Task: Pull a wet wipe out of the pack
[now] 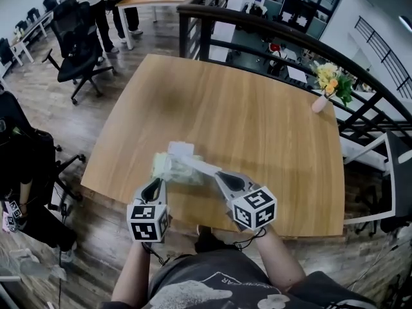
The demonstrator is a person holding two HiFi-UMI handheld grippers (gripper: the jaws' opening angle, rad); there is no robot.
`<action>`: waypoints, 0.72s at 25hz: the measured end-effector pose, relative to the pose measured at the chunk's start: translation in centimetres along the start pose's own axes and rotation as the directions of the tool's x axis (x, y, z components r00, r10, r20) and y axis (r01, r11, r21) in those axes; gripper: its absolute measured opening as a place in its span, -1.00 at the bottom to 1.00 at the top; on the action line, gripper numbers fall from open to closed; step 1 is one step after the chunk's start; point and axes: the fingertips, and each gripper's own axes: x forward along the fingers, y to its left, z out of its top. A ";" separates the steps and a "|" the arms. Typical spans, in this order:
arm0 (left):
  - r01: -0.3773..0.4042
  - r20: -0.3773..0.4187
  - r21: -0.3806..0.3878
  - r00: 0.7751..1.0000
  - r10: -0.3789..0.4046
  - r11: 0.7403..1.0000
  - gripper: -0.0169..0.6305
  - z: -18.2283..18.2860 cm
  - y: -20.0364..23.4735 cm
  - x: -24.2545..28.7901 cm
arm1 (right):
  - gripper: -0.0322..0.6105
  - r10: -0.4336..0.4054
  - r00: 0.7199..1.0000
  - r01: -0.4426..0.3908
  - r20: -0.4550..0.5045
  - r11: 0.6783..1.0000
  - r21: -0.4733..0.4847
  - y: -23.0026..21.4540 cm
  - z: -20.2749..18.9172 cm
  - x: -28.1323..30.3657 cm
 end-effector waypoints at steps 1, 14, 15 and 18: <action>0.004 0.006 -0.003 1.000 -0.004 1.000 -0.89 -0.2 0.2 -0.5 | -0.81 -0.009 1.000 0.009 0.003 1.000 0.000 0.4 -0.1 -0.3; 0.117 0.075 0.022 0.990 -0.118 0.993 -0.89 -1.6 -1.7 -6.9 | -0.81 -0.105 0.993 0.106 0.055 0.994 -0.007 5.0 -1.3 -5.9; 0.125 0.079 0.026 0.989 -0.127 0.992 -0.89 -1.8 -1.8 -7.4 | -0.81 -0.109 0.992 0.110 0.056 0.994 -0.008 5.4 -1.5 -6.3; 0.138 0.087 0.032 0.986 -0.140 0.990 -0.89 -2.2 -2.1 -8.3 | -0.81 -0.116 0.992 0.118 0.055 0.993 -0.017 6.5 -2.0 -7.0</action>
